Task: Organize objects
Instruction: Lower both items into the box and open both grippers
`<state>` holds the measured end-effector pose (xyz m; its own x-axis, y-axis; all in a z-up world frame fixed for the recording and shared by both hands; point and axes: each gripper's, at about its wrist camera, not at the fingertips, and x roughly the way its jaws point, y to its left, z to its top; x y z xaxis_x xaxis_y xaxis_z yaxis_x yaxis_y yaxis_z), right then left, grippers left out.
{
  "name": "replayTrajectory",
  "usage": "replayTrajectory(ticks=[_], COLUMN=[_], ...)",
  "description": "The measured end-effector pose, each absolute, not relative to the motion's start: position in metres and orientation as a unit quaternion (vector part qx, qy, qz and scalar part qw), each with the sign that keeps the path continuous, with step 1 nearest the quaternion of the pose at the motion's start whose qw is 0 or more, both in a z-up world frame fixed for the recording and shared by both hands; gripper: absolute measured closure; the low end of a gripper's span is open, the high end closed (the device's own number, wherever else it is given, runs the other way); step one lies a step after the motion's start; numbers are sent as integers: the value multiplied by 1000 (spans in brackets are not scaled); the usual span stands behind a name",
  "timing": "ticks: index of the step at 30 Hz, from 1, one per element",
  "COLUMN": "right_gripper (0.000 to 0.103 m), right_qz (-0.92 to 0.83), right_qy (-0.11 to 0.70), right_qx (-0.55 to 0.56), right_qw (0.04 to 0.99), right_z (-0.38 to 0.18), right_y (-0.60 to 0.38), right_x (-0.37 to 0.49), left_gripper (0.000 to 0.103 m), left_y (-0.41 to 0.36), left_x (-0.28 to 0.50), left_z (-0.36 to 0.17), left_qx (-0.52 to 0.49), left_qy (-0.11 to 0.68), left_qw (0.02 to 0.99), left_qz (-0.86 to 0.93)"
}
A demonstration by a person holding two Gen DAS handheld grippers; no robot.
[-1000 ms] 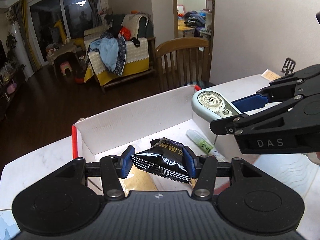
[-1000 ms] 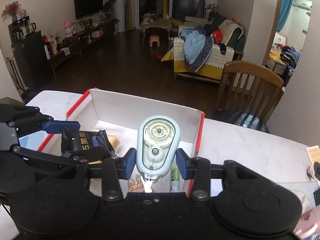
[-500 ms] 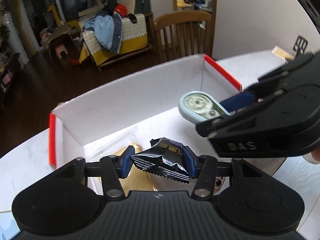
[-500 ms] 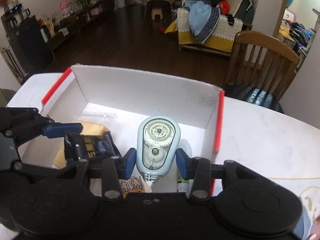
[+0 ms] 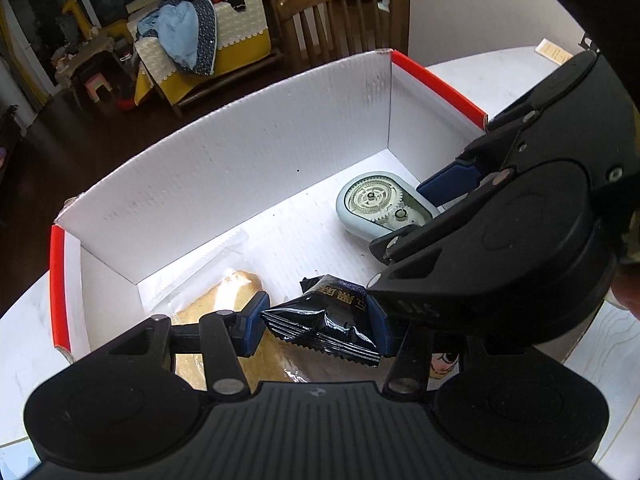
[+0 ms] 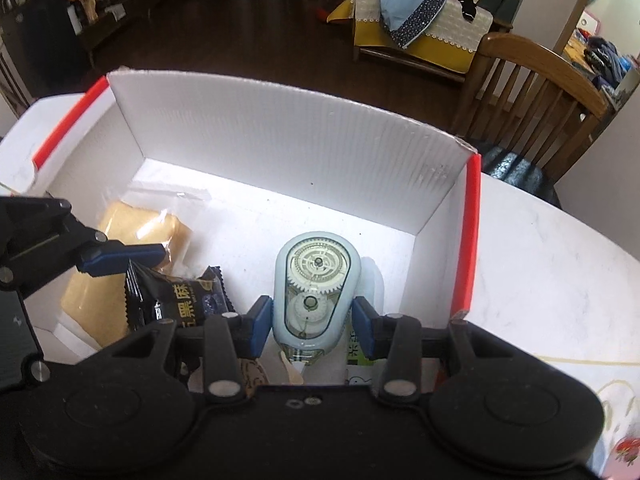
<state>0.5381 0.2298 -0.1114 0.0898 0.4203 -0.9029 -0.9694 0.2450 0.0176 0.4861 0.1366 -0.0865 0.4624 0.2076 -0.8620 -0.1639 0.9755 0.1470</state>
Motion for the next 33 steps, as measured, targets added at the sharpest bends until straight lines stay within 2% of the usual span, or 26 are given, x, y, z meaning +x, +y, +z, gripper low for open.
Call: replayTrajectory(ticks=[10,15,33], right_gripper=[60,59,53], right_qz=[523,527,551], right_qy=[415,413,381], right_qx=[-338,-329,-283], right_qw=[664,666,686], right_z=[-114,-108,-53], right_y=[230,226,175], right_x=[536,539,538], left_gripper=[50,41,41], left_y=[138,138,125], left_x=[488,483,438], left_z=[-91,-85,-27], left_qx=[13,0,-29], left_qy=[518,510,445], left_qw=[850,855,891], left_qz=[93,93,91])
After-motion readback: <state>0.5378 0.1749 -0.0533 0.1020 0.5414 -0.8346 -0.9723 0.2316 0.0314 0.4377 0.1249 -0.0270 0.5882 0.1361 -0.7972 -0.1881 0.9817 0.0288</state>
